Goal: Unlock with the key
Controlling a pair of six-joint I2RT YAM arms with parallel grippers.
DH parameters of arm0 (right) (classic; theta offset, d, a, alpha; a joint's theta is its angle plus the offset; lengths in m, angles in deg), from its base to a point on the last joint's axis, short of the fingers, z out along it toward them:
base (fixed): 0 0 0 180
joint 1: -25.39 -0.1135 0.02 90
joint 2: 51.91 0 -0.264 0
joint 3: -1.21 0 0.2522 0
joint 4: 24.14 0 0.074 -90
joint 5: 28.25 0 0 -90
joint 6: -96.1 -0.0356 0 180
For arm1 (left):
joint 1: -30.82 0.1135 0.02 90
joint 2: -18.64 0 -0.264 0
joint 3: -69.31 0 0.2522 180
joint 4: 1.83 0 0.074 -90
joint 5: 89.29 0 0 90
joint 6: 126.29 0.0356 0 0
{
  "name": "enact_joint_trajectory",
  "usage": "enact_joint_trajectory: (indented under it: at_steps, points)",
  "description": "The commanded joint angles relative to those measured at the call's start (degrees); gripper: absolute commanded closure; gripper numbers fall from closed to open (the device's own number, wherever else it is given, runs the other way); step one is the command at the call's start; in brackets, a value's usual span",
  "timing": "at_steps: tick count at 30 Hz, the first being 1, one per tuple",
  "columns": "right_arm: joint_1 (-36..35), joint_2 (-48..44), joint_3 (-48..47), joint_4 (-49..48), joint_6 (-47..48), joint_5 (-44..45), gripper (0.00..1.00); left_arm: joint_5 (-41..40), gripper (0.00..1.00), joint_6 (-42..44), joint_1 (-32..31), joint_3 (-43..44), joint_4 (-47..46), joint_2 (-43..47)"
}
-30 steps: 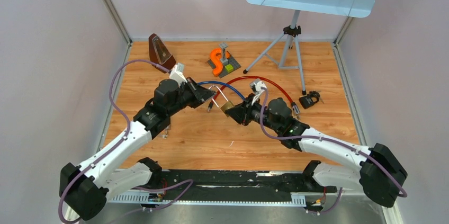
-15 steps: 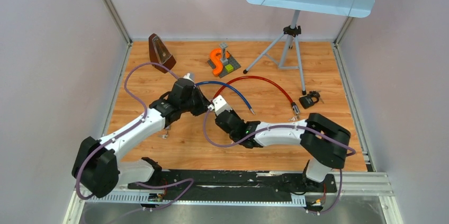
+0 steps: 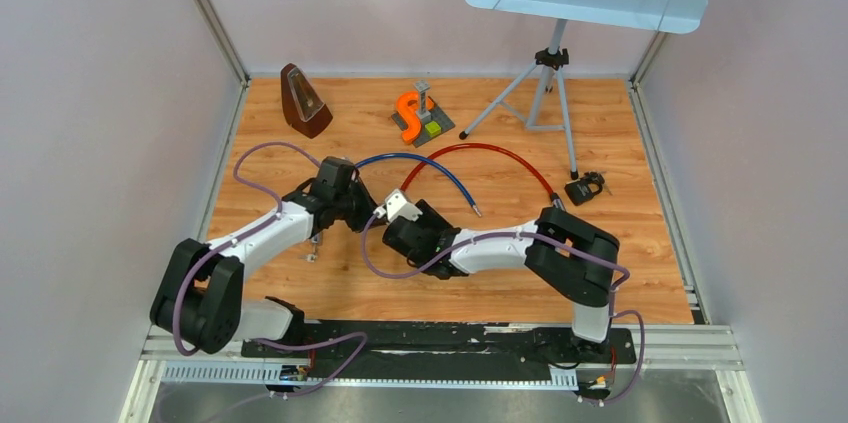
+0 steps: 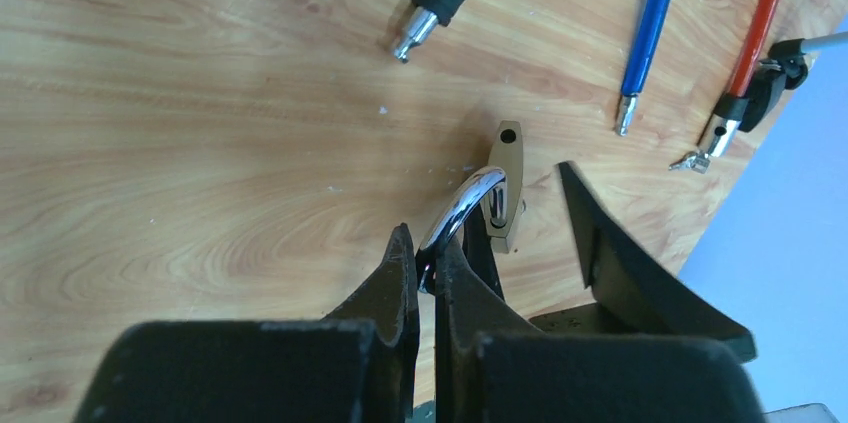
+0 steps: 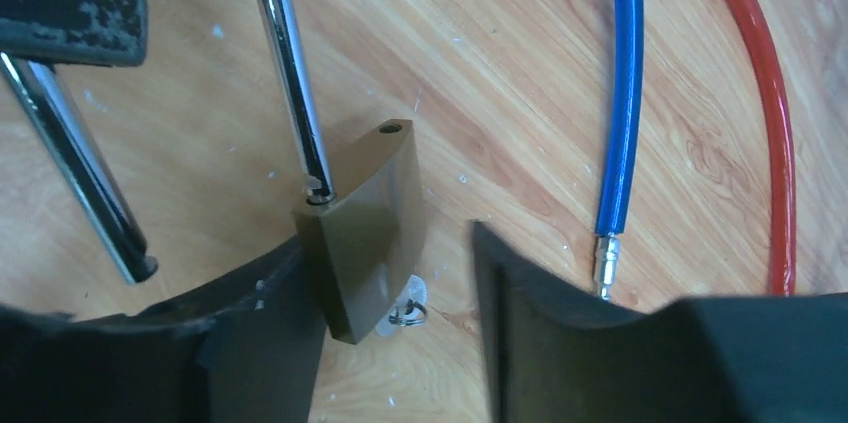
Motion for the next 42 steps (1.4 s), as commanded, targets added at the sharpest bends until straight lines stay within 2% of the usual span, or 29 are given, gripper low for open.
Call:
enact_joint_trajectory:
  at_steps: [1,6,9,12,16,18,20,22,23,28,32,36,42]
  points:
    - [-2.48,-2.96,-1.95,10.90,4.81,-11.67,0.42,-1.54,1.00,3.02,0.63,0.02,7.39,0.70]
    - [-1.96,-12.19,-2.39,15.55,0.44,-20.00,0.32,-5.50,0.97,5.25,2.90,-0.39,12.30,0.89]
    - [0.54,-18.18,-2.30,18.88,-3.94,-20.95,0.27,-8.65,0.90,5.56,4.45,-0.61,14.52,0.33]
    - [5.75,-24.08,-2.19,23.46,-9.87,-19.46,0.20,-13.28,0.85,4.44,5.85,-1.79,15.28,0.04]
    - [17.42,-31.35,-0.07,27.39,-18.17,-19.00,0.16,-13.65,0.74,2.93,8.77,-3.55,14.07,0.26]
    - [24.00,-35.44,2.15,28.20,-21.82,-18.88,0.14,-13.69,0.56,2.57,9.57,-3.58,13.95,1.14]
    - [30.54,-39.69,4.70,28.40,-25.58,-18.05,0.12,-14.27,0.23,2.62,9.95,-3.23,14.25,2.98]
    - [37.95,-43.01,6.73,28.43,-27.44,-18.40,0.11,-15.61,0.07,3.25,10.10,-2.42,15.16,5.66]
    - [41.44,-44.30,7.59,28.44,-28.19,-18.90,0.11,-16.54,0.03,3.71,10.13,-1.43,15.97,7.92]
    - [59.17,-46.18,9.98,27.13,-30.10,-22.49,0.11,-21.85,0.00,12.76,10.14,5.46,21.31,16.17]
    - [68.41,-40.19,9.24,24.15,-31.85,-26.64,0.12,-26.41,0.00,24.85,10.14,16.01,26.34,19.81]
    - [71.65,-30.28,5.24,22.83,-33.77,-25.46,0.12,-32.23,0.00,34.06,8.52,20.64,28.05,21.92]
    - [75.07,-18.71,0.42,21.48,-38.16,-28.64,0.18,-34.71,0.00,36.02,7.87,14.26,23.38,24.64]
